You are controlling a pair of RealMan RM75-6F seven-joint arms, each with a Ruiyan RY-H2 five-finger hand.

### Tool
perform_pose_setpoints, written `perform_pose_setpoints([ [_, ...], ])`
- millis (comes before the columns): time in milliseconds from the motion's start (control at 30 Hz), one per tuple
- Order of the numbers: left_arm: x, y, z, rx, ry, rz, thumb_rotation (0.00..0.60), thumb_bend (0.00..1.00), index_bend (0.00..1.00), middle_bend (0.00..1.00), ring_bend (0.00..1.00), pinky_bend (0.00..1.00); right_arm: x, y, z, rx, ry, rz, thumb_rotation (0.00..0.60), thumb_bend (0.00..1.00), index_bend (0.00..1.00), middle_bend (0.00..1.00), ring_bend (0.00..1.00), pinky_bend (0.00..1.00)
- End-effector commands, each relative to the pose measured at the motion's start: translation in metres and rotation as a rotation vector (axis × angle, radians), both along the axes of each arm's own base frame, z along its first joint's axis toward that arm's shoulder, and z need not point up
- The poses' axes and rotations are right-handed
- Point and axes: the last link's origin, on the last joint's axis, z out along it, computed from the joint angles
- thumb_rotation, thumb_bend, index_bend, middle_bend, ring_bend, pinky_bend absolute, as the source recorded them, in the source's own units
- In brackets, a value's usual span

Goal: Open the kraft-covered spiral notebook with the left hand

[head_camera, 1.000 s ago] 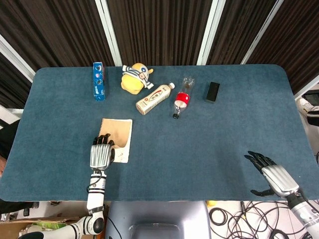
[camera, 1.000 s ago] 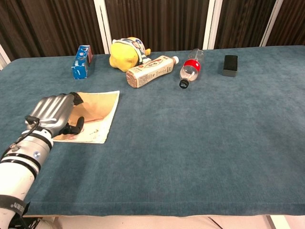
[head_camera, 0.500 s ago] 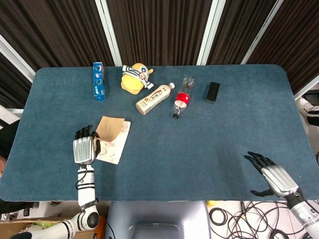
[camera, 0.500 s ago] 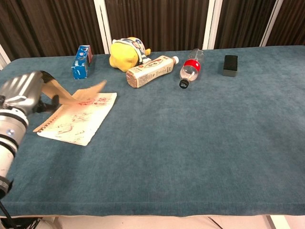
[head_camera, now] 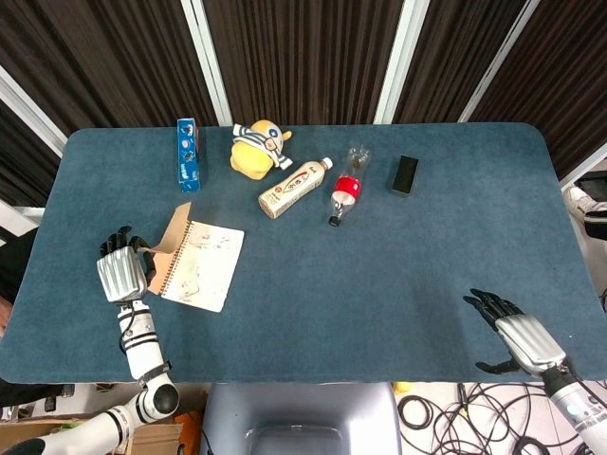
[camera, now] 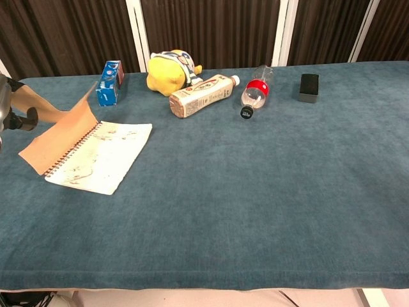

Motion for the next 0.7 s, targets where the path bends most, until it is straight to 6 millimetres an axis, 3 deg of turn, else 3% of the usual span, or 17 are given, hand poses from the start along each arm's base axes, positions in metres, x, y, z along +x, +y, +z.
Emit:
perform_pose_setpoints([
  [33, -0.007, 0.009, 0.003, 0.004, 0.035, 0.040, 0.600, 0.53, 0.62, 0.24, 0.22, 0.26, 0.000, 0.000, 0.000, 0.000, 0.000, -0.002, 0.600, 0.03, 0.00, 0.00, 0.00, 0.14],
  [333, -0.026, 0.018, 0.003, -0.001, 0.086, 0.095, 0.600, 0.53, 0.60, 0.24, 0.22, 0.26, 0.000, 0.000, 0.001, -0.002, 0.000, -0.005, 0.600, 0.03, 0.00, 0.00, 0.00, 0.14],
  [567, -0.055, 0.018, 0.002, -0.054, 0.091, 0.177, 0.600, 0.52, 0.36, 0.17, 0.21, 0.27, -0.001, -0.001, 0.000, 0.002, 0.002, -0.007, 0.600, 0.03, 0.00, 0.00, 0.00, 0.14],
  [700, -0.065, 0.017, 0.000, -0.093, 0.083, 0.198, 0.600, 0.49, 0.11, 0.06, 0.16, 0.28, -0.001, -0.001, 0.000, 0.003, 0.003, -0.008, 0.600, 0.03, 0.00, 0.00, 0.00, 0.14],
])
